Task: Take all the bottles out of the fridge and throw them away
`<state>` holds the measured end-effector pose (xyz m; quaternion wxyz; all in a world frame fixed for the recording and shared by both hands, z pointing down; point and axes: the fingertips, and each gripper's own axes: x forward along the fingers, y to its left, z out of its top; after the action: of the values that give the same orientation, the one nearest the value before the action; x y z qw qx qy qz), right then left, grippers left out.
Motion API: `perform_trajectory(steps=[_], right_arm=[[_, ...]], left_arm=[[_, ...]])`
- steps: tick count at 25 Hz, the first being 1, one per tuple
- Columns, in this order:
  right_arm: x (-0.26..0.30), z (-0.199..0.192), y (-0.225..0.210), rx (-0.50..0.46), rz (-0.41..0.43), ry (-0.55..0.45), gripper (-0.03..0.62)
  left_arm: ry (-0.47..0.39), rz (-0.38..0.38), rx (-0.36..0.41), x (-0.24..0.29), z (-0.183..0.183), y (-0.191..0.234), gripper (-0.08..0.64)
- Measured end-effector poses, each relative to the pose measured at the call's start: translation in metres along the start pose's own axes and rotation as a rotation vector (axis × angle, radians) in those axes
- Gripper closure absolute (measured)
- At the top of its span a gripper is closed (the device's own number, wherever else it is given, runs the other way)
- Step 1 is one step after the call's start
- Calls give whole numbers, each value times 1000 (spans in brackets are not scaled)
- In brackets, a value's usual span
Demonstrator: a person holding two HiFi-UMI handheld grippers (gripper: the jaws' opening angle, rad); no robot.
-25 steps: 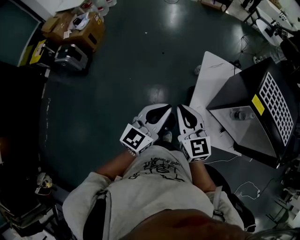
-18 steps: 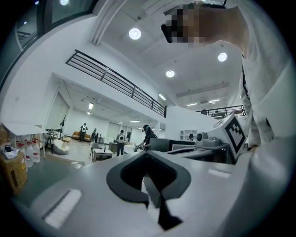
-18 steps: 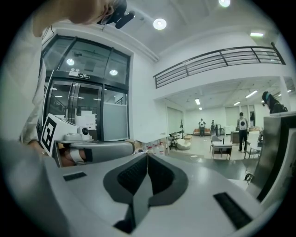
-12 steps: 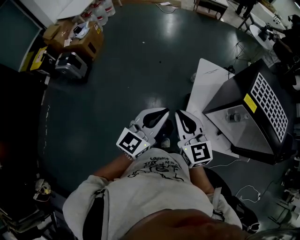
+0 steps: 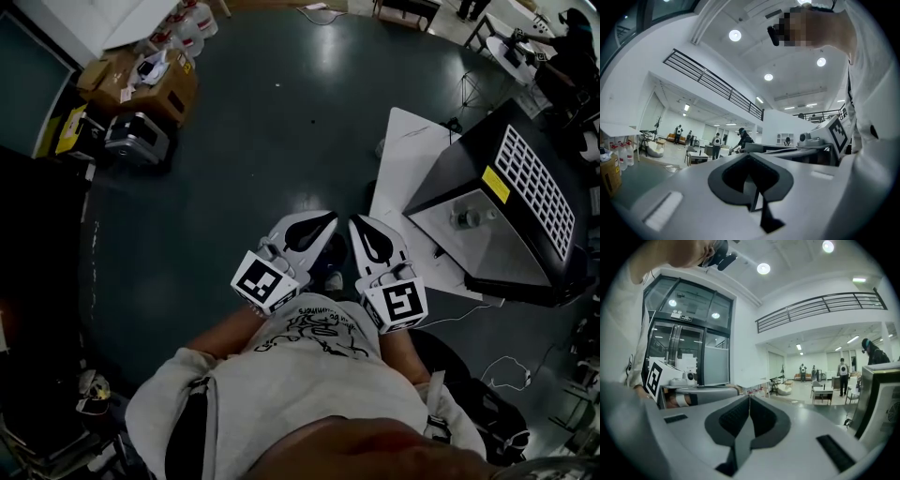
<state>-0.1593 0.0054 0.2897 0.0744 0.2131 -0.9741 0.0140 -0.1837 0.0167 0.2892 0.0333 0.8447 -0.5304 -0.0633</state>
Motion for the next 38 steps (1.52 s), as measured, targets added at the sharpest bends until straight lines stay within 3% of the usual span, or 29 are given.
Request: perform_trajectory(steps=[3,38], right_arm=[[-5,0,2,3,-15,5,580],[-96,-5,-37,13,-312,12,580]], left_arm=[[-5,-27,27,-1,2,-8,552],[12,-329,-39,46,-9,-95,552]])
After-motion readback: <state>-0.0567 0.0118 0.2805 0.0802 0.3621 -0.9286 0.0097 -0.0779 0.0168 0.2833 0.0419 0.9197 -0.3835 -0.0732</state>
